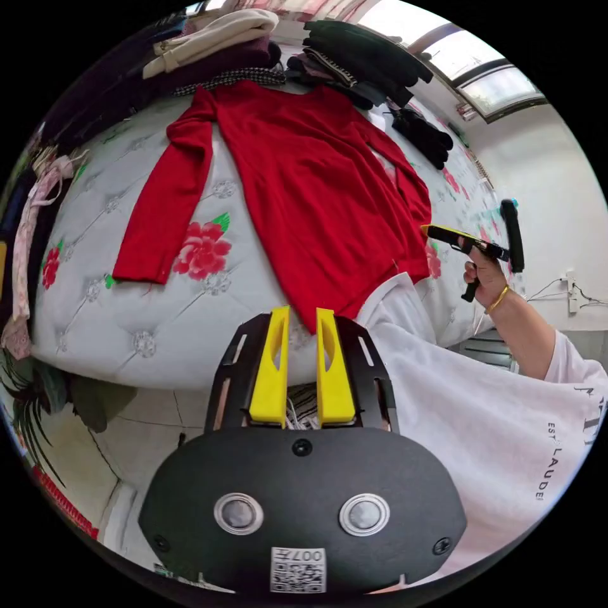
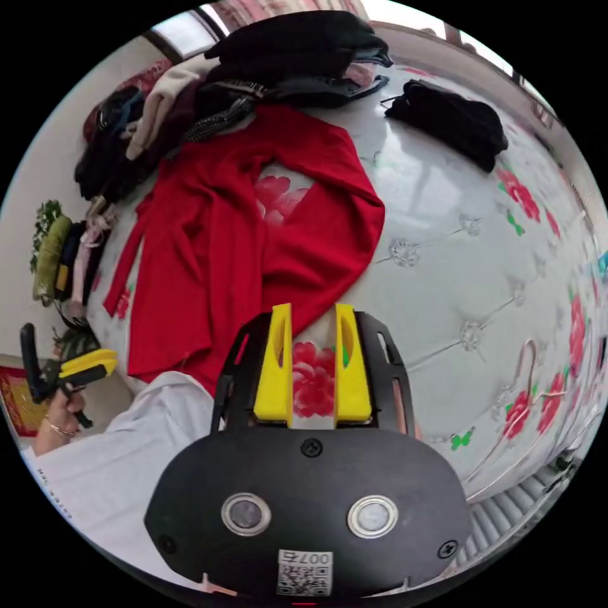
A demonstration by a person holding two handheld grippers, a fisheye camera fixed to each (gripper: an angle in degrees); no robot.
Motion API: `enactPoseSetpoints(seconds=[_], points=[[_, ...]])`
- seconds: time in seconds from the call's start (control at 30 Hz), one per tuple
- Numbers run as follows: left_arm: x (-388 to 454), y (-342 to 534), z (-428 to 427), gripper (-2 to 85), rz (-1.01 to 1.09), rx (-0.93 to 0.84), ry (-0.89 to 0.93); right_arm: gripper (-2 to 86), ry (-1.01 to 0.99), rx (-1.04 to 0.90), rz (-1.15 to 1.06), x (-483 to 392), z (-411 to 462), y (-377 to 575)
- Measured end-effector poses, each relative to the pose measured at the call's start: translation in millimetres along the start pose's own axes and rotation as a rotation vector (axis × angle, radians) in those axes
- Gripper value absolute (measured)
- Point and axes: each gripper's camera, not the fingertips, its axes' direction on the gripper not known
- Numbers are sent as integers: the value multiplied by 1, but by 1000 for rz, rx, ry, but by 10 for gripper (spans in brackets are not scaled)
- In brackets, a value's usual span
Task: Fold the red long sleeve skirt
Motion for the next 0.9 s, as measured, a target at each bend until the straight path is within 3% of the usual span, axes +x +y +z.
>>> enactPoseSetpoints(seconds=[0.17,0.3,0.43,0.53,0.77,0.83,0.9], points=[[-11,5,4,66,-116,-18,18,26,15,45,-112,13,-4,18],[-6,-7,6,67,-118,-11,21,14,148,139,203,103,-33,31],[0,-21,8,70,-104,-19,16,31,61,254,392,167,-75,54],[3,-28,13,75,-87,-39,11,49,13,301,314,160,-91,75],[11,-35,18,6,52,-88,-100,80,-338,138,-135,37,-37,109],[8,-39,18,-3,54,-117,-89,73,-348,58,-209,9,-18,107],[5,-43,18,-7,37,-136,-69,32,-197,69,-205,-7,-15,108]])
